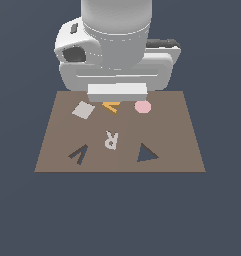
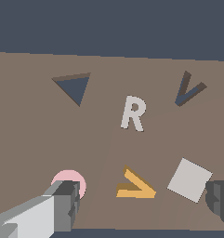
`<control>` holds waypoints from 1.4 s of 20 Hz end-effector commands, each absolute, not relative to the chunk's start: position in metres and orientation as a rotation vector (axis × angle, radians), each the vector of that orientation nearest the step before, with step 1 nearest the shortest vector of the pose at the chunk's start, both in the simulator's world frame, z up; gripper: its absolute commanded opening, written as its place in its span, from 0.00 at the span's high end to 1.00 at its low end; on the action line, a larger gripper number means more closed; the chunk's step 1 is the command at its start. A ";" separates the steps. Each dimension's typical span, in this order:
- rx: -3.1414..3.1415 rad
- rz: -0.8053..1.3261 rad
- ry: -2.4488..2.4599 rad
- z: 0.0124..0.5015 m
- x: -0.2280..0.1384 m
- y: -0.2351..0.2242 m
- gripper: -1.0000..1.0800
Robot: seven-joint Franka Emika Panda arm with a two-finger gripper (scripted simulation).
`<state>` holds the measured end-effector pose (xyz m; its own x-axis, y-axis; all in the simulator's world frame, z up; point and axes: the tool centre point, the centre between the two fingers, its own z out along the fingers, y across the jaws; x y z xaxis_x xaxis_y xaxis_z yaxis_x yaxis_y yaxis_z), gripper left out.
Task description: Insert a designated object into the corresponding slot on a board.
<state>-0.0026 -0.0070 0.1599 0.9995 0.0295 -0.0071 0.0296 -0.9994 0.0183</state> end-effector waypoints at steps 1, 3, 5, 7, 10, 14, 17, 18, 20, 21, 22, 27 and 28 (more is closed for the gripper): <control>3.123 -0.011 0.046 0.160 -0.003 -0.007 0.04; 3.123 -0.011 0.051 0.160 -0.003 -0.007 0.04; 3.123 -0.011 0.064 0.159 -0.003 -0.007 0.04; 3.122 -0.010 0.086 0.158 -0.004 -0.007 0.04; 3.121 -0.010 0.135 0.155 -0.006 -0.006 0.04; 3.116 -0.010 0.231 0.149 -0.010 -0.006 0.04; 3.109 -0.009 0.325 0.144 -0.014 -0.005 0.04; 3.105 -0.009 0.360 0.142 -0.015 -0.005 0.04; 3.096 -0.008 0.437 0.137 -0.018 -0.005 0.04; 3.090 -0.008 0.479 0.135 -0.020 -0.005 0.04; 3.084 -0.008 0.522 0.132 -0.022 -0.005 0.04; 3.035 -0.006 0.769 0.118 -0.031 -0.006 0.04; 3.021 -0.006 0.823 0.115 -0.034 -0.007 0.04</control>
